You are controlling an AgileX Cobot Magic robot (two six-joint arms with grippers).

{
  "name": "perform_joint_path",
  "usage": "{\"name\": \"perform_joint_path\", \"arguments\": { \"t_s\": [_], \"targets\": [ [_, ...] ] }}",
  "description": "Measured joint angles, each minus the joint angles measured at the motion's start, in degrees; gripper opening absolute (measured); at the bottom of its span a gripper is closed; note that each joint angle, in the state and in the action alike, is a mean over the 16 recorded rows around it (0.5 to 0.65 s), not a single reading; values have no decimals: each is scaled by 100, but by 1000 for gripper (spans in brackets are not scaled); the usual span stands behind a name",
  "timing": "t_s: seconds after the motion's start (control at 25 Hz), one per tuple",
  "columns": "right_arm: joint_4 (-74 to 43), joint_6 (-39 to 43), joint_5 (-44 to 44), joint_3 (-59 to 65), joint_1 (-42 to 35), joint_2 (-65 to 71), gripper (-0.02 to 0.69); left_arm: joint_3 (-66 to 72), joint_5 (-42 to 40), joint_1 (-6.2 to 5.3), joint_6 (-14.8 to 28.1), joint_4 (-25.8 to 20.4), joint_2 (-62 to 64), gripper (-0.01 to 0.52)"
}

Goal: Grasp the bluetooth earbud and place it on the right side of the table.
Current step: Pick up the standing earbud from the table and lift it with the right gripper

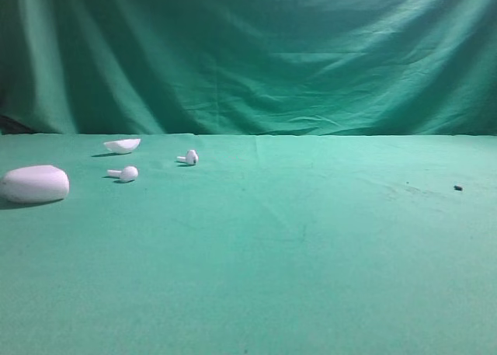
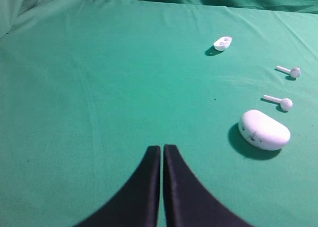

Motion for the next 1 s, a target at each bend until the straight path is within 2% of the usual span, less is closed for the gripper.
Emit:
{"name": "perform_joint_path", "arguments": {
  "t_s": [0.72, 1.0],
  "targets": [
    [-10, 0, -24, 1, 0, 0, 0, 0, 0, 0, 0, 0, 0, 0],
    [-31, 8, -671, 7, 0, 0, 0, 0, 0, 0, 0, 0, 0, 0]
  ]
}}
